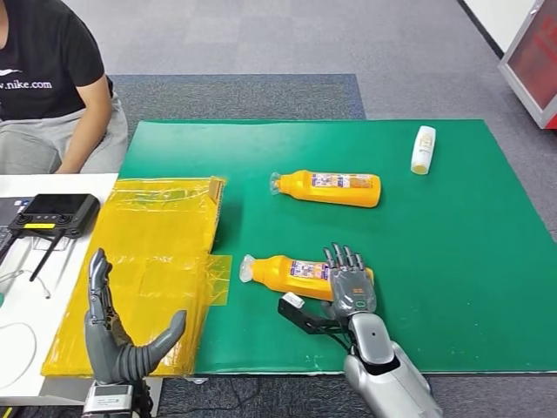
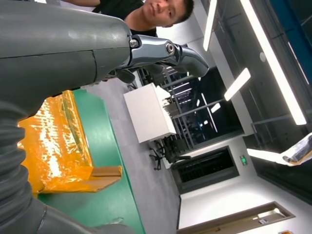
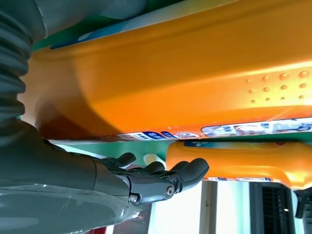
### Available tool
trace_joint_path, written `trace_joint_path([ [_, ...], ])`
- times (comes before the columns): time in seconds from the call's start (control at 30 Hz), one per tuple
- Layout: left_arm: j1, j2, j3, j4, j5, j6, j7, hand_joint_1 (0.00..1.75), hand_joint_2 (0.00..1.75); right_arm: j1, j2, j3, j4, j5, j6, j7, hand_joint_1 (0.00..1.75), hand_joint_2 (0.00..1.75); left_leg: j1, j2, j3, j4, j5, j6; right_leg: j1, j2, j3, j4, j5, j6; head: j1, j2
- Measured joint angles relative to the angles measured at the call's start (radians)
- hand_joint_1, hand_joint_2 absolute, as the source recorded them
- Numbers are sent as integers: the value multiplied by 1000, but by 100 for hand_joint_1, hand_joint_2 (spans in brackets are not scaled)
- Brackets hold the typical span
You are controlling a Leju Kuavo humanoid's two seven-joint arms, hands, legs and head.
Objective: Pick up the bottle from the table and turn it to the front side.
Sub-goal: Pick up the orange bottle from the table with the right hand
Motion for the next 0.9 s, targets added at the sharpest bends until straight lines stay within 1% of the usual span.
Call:
trace_joint_path([
  [0.1, -4, 3, -1, 0, 6, 6, 0, 0, 175, -14, 1, -1, 23, 0, 16, -22, 134, 175, 0, 0, 3, 0, -5, 0, 0, 1, 2, -1, -3, 0, 0, 0],
  [0.13, -6, 4, -2, 0, 8, 9, 0, 0, 175, -17, 2, -1, 30, 0, 22, -29, 175, 175, 0, 0, 4, 0, -6, 0, 1, 1, 3, -1, -4, 1, 0, 0],
  [0.33, -16, 12, -13, 0, 27, 39, 0, 0, 175, -34, 2, 1, 68, -2, 37, -63, 175, 175, 0, 0, 7, 0, 0, 0, 1, 1, 5, -1, -1, 0, 0, 0],
  [0.53, -23, 20, -21, 0, 39, 66, 0, 0, 175, -46, 2, 1, 87, 2, 36, -71, 175, 175, 0, 1, 9, 0, -1, 0, 1, 2, 7, -2, 1, 2, 0, 0],
  [0.67, -28, 27, -30, 0, 46, 81, 0, 0, 175, -52, 2, 2, 103, 2, 30, -80, 175, 175, 0, 1, 12, 0, -4, 0, 1, 2, 11, -2, -4, 0, 0, 0],
  [0.8, -34, 33, -35, 0, 58, 100, 0, 0, 175, -51, 2, 2, 125, 1, -11, -83, 175, 175, 0, 1, 18, 0, -11, 1, 1, 2, 17, -2, -8, 2, 0, 0],
  [0.9, -36, 37, -36, 0, 75, 115, 0, 0, 175, -39, 2, 2, 132, -6, -74, -89, 175, 175, 0, 1, 19, 0, -7, 2, 1, 2, 18, -2, -7, 3, 0, 0],
])
